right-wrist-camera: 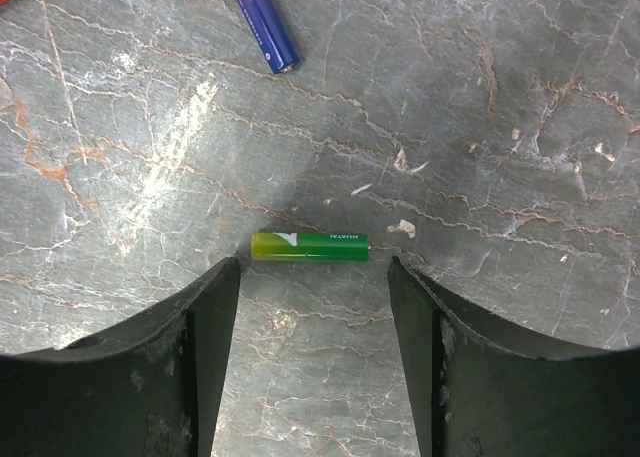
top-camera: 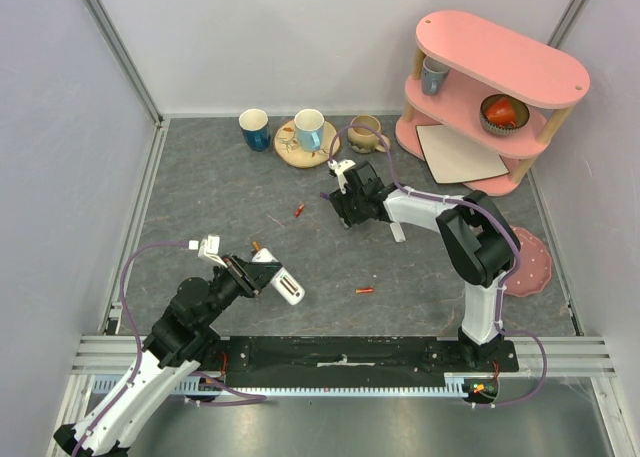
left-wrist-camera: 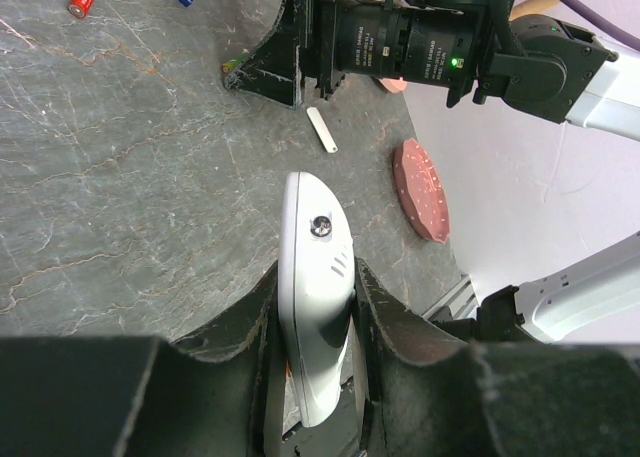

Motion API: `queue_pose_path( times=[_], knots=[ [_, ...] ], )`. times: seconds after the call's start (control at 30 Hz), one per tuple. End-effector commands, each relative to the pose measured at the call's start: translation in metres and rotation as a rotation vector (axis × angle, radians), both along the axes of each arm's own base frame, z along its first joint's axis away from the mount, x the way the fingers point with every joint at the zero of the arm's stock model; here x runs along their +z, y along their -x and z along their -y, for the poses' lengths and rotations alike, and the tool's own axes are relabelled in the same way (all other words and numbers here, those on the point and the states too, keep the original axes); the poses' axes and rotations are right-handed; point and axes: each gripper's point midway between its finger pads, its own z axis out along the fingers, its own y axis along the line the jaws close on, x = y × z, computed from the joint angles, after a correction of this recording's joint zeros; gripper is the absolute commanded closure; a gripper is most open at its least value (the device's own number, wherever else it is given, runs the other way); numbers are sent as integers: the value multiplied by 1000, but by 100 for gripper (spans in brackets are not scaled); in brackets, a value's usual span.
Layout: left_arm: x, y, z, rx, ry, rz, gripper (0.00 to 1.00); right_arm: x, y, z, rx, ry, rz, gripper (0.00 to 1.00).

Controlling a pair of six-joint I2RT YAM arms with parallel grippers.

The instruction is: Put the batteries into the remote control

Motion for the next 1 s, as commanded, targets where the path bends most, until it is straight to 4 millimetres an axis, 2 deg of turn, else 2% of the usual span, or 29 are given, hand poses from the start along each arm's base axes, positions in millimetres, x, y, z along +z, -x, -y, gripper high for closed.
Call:
queue_pose_path(
  times=[0.0, 0.47, 0.67, 0.77, 0.9, 0.93, 0.97],
  knots=[
    [26, 2, -1, 2, 87, 72, 98, -18, 12, 3, 15, 40, -74, 33],
    [23, 1, -1, 5, 83, 67, 98, -29, 12, -4, 30, 50, -95, 40],
    [22, 2, -1, 2, 80, 67, 98, -35, 19, 2, 26, 65, -107, 47],
    [22, 2, -1, 2, 82, 68, 98, -36, 22, 7, 14, 72, -109, 55],
    [24, 2, -1, 1, 83, 73, 98, -19, 20, 8, -46, 40, -70, 65],
    [25, 2, -1, 1, 82, 77, 98, -4, 16, 6, -93, -1, -45, 67],
    [25, 2, -1, 3, 80, 77, 98, 1, 16, 7, -119, -16, -36, 75]
  ],
)
